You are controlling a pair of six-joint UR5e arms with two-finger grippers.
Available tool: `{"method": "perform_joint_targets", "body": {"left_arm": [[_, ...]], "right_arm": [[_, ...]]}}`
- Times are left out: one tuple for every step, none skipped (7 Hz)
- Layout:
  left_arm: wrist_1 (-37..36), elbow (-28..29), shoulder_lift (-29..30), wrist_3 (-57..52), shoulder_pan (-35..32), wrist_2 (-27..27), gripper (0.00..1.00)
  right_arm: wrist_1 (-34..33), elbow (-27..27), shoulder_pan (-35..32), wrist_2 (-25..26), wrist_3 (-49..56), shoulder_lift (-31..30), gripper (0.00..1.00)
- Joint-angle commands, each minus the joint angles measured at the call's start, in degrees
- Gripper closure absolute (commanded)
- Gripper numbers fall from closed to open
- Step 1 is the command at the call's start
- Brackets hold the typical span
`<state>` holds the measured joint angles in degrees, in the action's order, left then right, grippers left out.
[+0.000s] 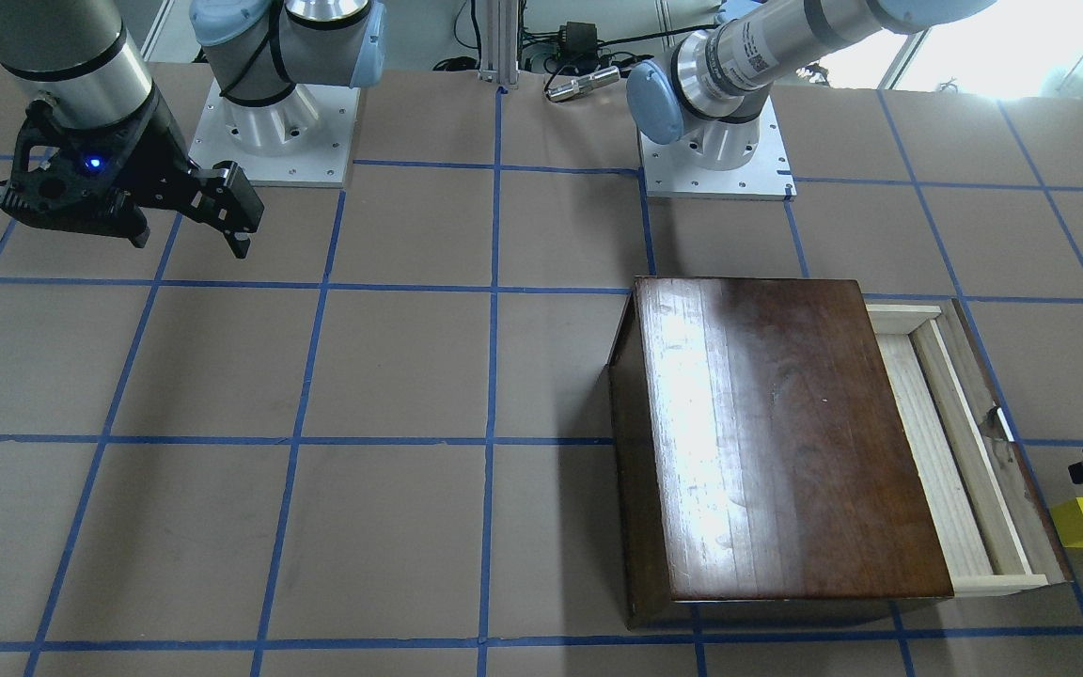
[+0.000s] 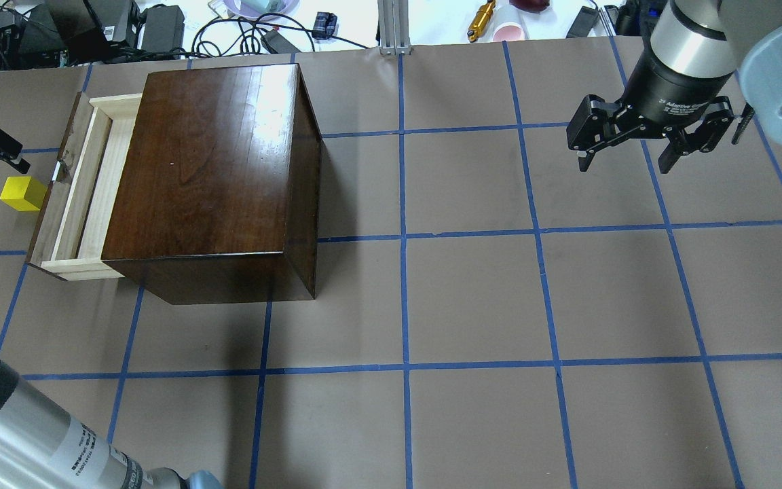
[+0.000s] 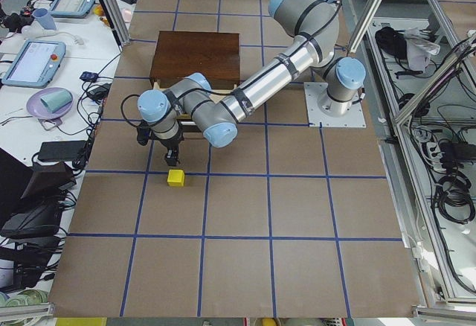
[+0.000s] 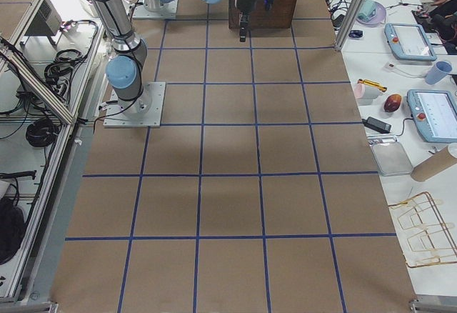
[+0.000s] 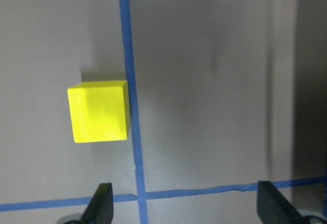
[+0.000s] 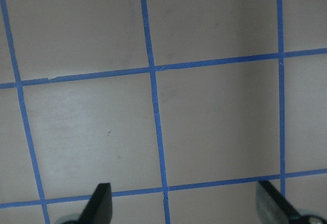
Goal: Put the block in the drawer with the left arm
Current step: 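Move the open left gripper over the yellow cube and lower onto it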
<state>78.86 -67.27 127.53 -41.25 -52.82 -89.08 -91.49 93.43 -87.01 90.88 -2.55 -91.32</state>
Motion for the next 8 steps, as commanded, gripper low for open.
{"method": "perform_joint_targets", "body": {"left_arm": [[-0.2,4.8,4.0,-1.2,0.0,-1.5,0.00],[-0.6,5.3,5.1,-2.5,0.0,-1.5,0.00],[-2.5,5.2,5.8,-4.3,0.0,-1.5,0.00],[-2.8,5.0,6.4,-6.2,0.0,-1.6,0.00],[-4.2,4.8,7.1,-6.2,0.0,-1.6,0.00],[-5.7,4.6,8.0,-6.2,0.0,-1.7,0.00],[-6.0,4.6,8.3,-6.2,0.0,-3.7,0.00],[-6.0,4.1,8.5,-6.0,0.0,-4.5,0.00]], "right_arm": [[0.0,0.0,0.0,0.0,0.0,0.0,0.00],[0.0,0.0,0.0,0.0,0.0,0.0,0.00],[0.0,0.0,0.0,0.0,0.0,0.0,0.00],[0.0,0.0,0.0,0.0,0.0,0.0,0.00],[0.0,0.0,0.0,0.0,0.0,0.0,0.00],[0.0,0.0,0.0,0.0,0.0,0.0,0.00],[0.0,0.0,0.0,0.0,0.0,0.0,0.00],[0.0,0.0,0.0,0.0,0.0,0.0,0.00]]}}
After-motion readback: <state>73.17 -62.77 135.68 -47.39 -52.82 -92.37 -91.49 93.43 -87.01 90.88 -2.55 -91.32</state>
